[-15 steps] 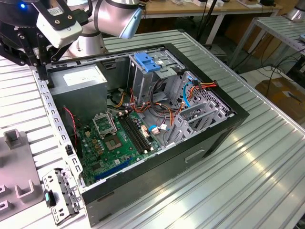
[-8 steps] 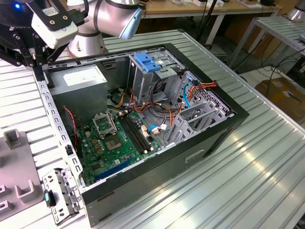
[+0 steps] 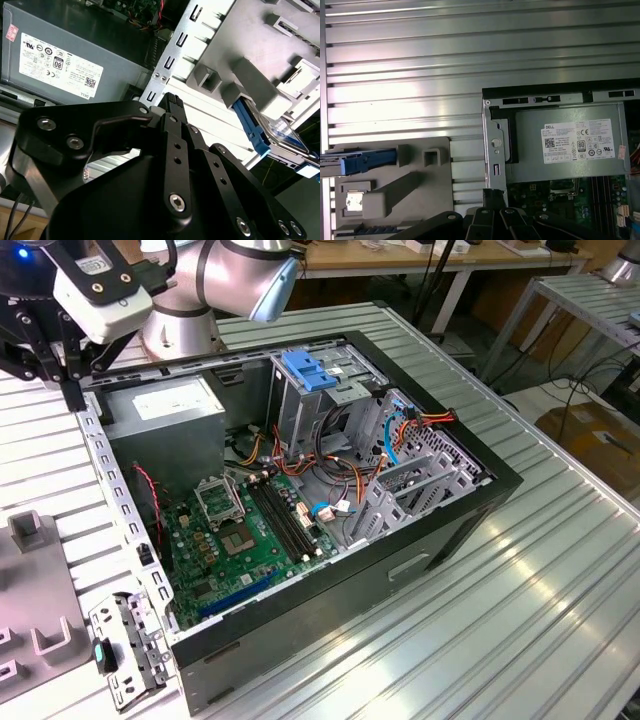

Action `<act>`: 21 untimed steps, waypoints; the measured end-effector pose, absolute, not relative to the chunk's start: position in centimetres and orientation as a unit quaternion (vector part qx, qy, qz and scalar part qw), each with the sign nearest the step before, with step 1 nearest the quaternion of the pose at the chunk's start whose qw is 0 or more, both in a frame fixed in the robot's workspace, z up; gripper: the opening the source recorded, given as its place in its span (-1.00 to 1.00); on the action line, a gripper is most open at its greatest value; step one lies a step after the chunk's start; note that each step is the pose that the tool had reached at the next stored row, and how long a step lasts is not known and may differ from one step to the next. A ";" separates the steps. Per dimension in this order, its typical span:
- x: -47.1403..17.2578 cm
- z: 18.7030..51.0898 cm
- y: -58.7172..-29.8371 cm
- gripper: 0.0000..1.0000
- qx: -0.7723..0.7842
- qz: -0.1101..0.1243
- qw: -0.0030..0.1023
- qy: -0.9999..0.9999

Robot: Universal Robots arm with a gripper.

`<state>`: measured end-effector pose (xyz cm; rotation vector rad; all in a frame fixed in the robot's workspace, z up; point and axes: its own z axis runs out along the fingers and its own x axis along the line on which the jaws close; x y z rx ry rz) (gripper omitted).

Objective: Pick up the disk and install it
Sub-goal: 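Reach for the disk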

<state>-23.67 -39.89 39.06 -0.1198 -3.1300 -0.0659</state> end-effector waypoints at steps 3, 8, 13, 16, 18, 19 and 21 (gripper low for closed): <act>-23.9 39.1 -39.9 -0.79 -0.038 -0.021 0.005 -0.999; -24.3 39.1 -39.9 -0.79 -0.038 -0.021 0.005 -0.999; -24.6 39.1 -39.9 -0.79 -0.038 -0.021 0.005 -0.999; -24.8 39.1 -39.9 -0.79 -0.038 -0.021 0.005 -0.999; -24.9 39.1 -39.9 -0.79 -0.038 -0.021 0.005 -0.999; -25.0 39.0 -39.9 -0.79 -0.038 -0.021 0.005 -0.999; -25.1 39.1 -39.9 -0.79 -0.038 -0.021 0.005 -0.999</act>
